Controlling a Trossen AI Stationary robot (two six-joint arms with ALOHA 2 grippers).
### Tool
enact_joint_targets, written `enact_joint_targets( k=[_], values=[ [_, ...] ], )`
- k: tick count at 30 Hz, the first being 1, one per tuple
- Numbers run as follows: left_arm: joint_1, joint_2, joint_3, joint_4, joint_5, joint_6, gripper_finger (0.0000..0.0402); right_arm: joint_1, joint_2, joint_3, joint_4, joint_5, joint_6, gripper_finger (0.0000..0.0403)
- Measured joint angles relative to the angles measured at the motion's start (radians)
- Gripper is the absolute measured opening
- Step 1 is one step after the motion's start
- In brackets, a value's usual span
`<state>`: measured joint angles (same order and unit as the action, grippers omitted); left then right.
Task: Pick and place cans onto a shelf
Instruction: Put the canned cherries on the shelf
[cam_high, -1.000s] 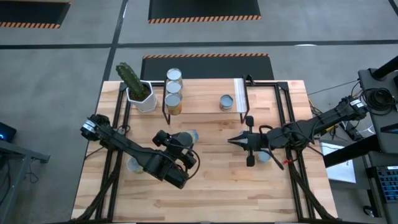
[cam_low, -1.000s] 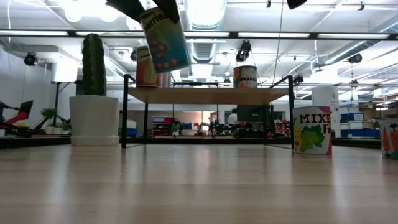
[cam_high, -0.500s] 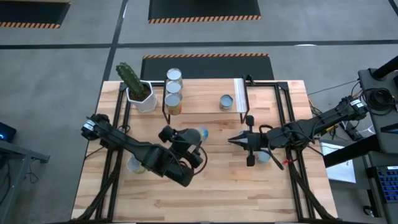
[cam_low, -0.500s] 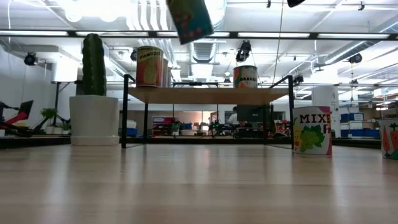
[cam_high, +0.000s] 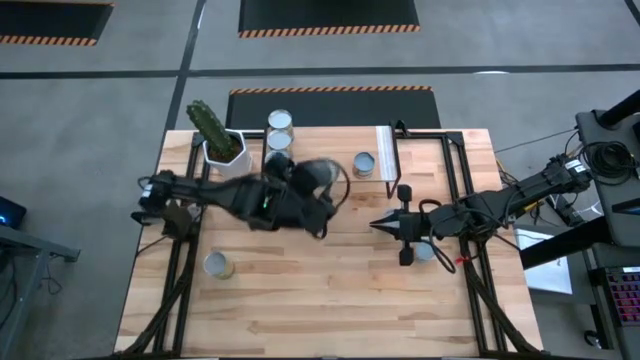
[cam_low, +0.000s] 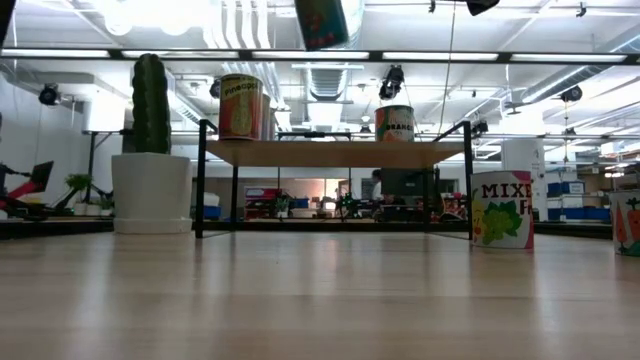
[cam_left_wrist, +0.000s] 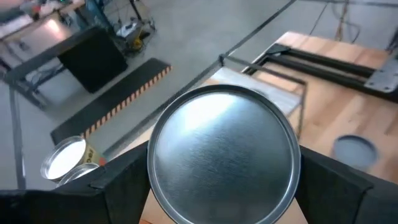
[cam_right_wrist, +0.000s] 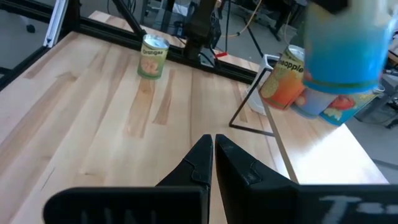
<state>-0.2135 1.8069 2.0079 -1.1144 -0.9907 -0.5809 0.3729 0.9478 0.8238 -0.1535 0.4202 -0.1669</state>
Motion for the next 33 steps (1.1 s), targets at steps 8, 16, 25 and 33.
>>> enact_joint_targets(
  k=[8,16,25,33],
  values=[
    [0.241,0.006,-0.001,-0.004,0.298,0.021,0.0313,0.0,-0.005,0.0,-0.027,0.0,0.018,0.0009],
    [0.318,0.006,-0.012,0.004,0.365,-0.036,0.0313,0.0,-0.006,0.0,-0.053,0.0,0.028,0.0009],
    [0.327,0.067,-0.024,0.051,0.363,-0.05,0.0315,0.0,-0.006,0.0,-0.057,0.0,0.029,0.0009],
    [0.356,0.112,-0.015,0.051,0.359,-0.035,0.0326,0.0,-0.007,0.0,-0.067,0.0,0.039,0.0009]
  ],
)
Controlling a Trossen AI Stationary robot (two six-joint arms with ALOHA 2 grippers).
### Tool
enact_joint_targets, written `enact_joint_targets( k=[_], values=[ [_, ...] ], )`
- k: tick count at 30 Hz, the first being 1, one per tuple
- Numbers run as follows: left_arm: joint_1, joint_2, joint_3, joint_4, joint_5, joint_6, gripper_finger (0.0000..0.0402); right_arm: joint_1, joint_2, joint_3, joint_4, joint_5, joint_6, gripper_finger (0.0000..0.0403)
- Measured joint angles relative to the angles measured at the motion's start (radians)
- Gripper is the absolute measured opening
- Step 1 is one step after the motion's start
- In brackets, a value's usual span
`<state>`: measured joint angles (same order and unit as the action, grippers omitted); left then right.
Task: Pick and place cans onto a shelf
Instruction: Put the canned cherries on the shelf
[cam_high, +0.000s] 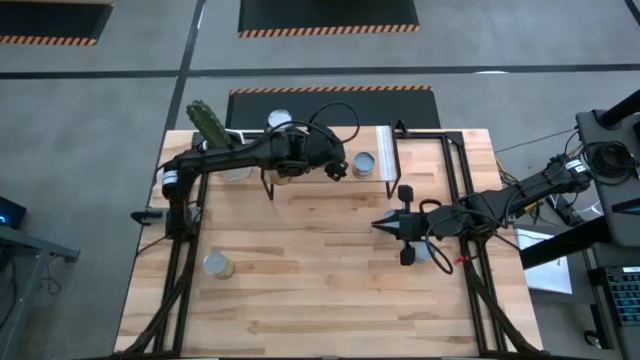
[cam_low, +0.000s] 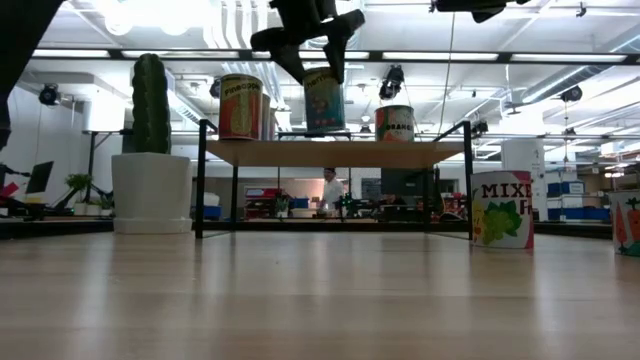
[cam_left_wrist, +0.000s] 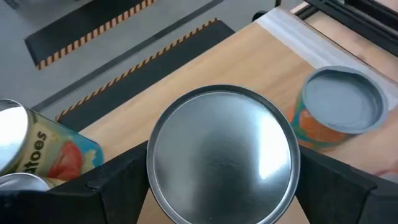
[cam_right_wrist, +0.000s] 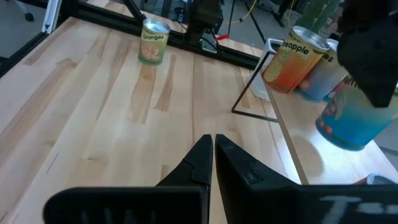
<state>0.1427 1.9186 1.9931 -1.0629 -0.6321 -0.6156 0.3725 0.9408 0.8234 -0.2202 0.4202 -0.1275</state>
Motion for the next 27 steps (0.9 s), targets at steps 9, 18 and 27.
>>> enact_joint_targets(
  k=[9,18,27],
  values=[
    [0.013,0.019,-0.013,0.007,-0.005,-0.001,0.0327,0.0,-0.015,0.0,-0.018,0.0,0.007,0.0009],
    [0.018,0.025,-0.021,0.035,-0.014,0.008,0.0327,0.0,-0.017,0.0,-0.036,0.0,0.024,0.0009],
    [0.018,0.024,-0.044,0.069,-0.014,0.006,0.0327,0.0,-0.017,0.0,-0.037,0.0,0.024,0.0009]
  ],
)
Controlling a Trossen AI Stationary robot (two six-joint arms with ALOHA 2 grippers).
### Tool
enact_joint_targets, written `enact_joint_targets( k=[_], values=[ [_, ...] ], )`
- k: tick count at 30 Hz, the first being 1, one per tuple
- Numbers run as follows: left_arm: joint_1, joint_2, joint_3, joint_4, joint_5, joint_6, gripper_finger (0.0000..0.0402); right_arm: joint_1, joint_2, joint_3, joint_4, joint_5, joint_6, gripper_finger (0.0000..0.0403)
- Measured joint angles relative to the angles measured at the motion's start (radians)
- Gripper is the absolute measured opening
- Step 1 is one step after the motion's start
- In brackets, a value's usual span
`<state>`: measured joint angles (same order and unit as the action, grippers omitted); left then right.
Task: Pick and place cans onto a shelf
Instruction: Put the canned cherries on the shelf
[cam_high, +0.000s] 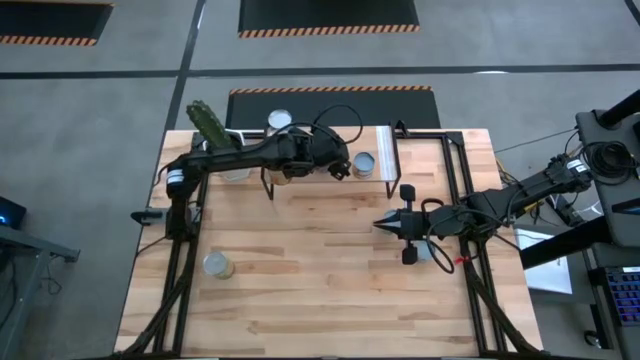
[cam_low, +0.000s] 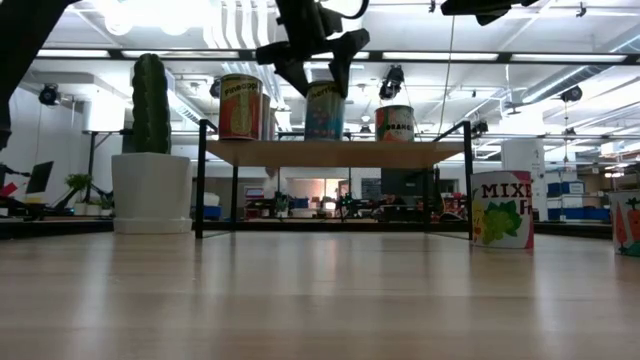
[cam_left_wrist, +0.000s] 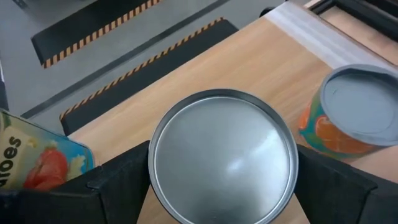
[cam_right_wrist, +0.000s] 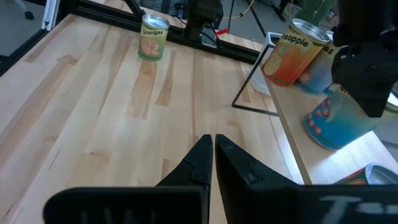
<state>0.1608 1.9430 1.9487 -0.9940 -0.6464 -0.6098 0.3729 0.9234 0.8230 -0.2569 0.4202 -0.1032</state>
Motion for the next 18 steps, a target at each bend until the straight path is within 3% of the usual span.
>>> enact_joint_targets(
  k=[9,18],
  values=[
    [0.005,-0.003,-0.054,0.036,-0.011,-0.004,0.0332,0.0,0.0,0.0,0.0,0.0,0.006,0.0009],
    [0.005,-0.001,-0.052,0.044,-0.006,0.017,0.0372,0.0,0.0,0.0,0.0,0.0,0.006,0.0009]
  ],
)
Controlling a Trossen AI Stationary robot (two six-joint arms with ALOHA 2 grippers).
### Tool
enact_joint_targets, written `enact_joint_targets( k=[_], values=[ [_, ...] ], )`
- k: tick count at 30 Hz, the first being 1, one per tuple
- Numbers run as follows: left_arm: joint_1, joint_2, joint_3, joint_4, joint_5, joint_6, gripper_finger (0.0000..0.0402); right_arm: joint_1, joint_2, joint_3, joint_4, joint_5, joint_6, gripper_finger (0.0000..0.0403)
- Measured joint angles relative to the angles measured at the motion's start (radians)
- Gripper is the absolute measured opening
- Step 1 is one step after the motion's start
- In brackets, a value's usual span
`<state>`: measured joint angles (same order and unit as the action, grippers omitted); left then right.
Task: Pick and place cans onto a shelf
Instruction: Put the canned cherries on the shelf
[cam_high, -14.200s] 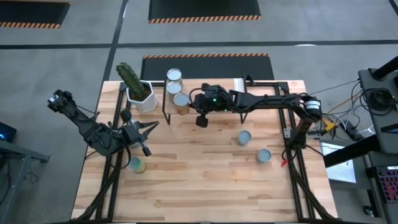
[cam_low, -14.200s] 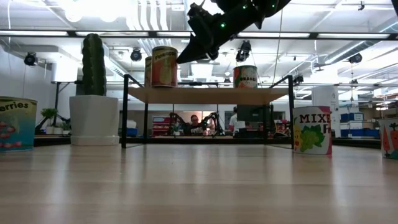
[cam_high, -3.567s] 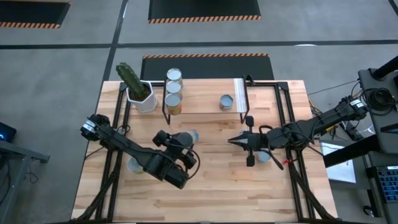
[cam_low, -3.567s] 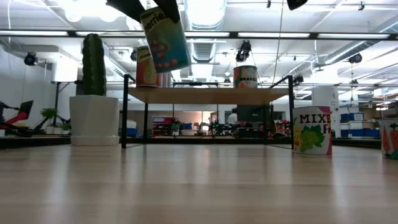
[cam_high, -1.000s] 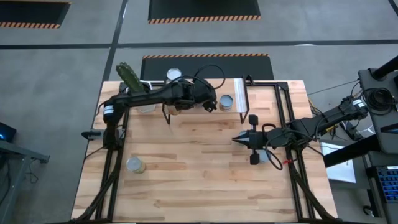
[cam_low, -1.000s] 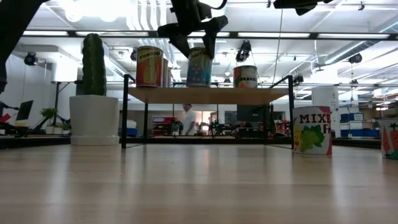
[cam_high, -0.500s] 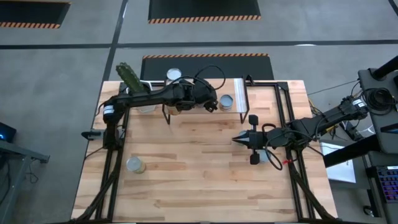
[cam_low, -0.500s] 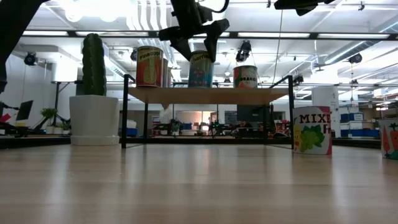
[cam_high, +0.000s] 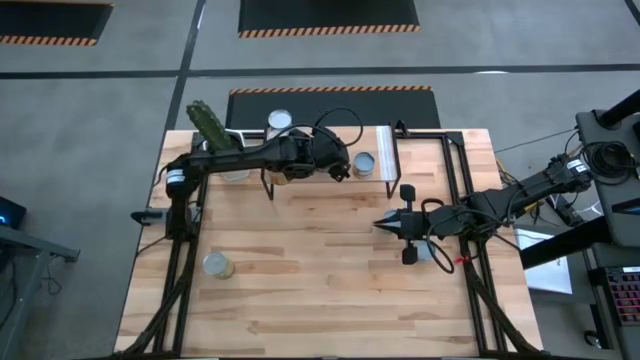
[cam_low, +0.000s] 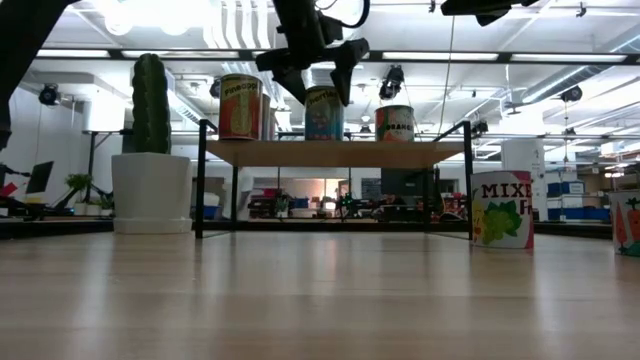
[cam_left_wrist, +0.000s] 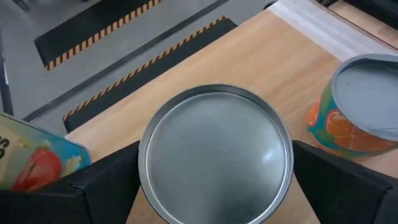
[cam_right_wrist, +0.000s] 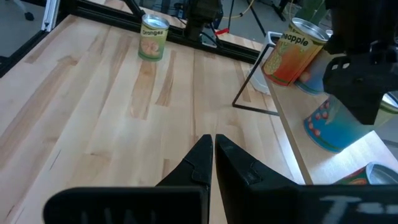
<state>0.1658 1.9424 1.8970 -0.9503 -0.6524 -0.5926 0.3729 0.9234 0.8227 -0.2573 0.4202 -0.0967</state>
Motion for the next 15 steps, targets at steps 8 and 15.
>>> enact_joint_targets(
  k=[8,15],
  values=[
    [-0.016,-0.017,0.029,-0.042,-0.004,0.034,0.0386,0.0,0.0,0.0,0.0,0.0,0.0,0.0009],
    [-0.069,-0.055,0.069,-0.079,-0.024,0.114,0.0387,0.0,0.0,0.0,0.001,0.0,0.017,0.0009]
  ],
)
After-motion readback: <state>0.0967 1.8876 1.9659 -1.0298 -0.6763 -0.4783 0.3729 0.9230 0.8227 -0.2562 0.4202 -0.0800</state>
